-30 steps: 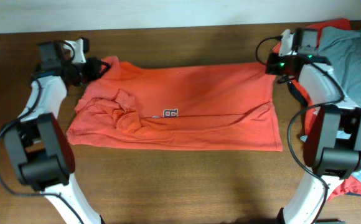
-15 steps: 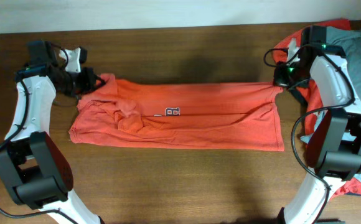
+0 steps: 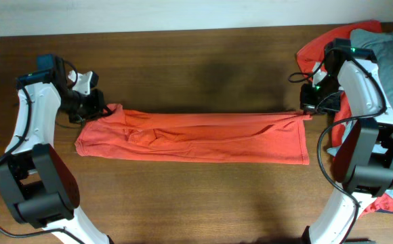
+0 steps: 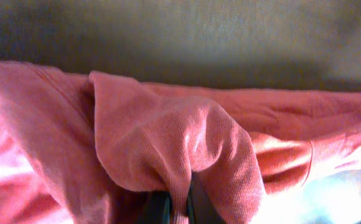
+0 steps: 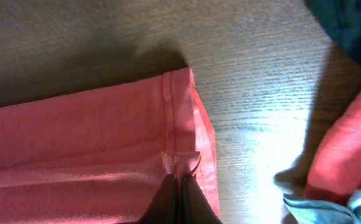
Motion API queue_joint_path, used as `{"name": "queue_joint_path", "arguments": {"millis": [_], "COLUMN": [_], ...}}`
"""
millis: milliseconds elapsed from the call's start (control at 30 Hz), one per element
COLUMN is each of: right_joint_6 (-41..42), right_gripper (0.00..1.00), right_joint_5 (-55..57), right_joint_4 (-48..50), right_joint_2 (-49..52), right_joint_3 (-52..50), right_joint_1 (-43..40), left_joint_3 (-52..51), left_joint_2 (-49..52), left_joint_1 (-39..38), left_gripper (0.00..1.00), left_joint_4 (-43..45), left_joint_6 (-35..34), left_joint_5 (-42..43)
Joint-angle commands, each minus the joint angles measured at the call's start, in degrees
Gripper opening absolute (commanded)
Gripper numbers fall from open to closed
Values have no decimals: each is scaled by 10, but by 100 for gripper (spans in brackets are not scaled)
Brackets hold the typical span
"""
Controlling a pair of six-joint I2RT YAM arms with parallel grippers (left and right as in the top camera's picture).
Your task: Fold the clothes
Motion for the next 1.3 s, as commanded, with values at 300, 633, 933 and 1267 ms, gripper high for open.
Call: {"name": "queue_joint_path", "arguments": {"millis": [300, 633, 933, 1267], "right_joint_6": [2, -19, -33, -33], "right_gripper": [31, 14, 15, 14], "right_joint_5": [35, -46, -116, -115], "right_joint_4": [-16, -12, 47, 61], "right_joint_2": [-15, -14, -14, -14], "right_joint_3": [11, -4, -80, -86], "right_joint_1": [-5, -4, -4, -4], "left_joint_3": [5, 5, -13, -158], "left_joint_2": [-20, -20, -16, -16], "left_joint_1": [1, 1, -17, -76], "left_gripper": [40, 40, 36, 33], "left_joint_4": [-64, -63, -29, 125], "left_joint_6": [11, 11, 11, 9], "left_joint_5": [-14, -14, -15, -10]}}
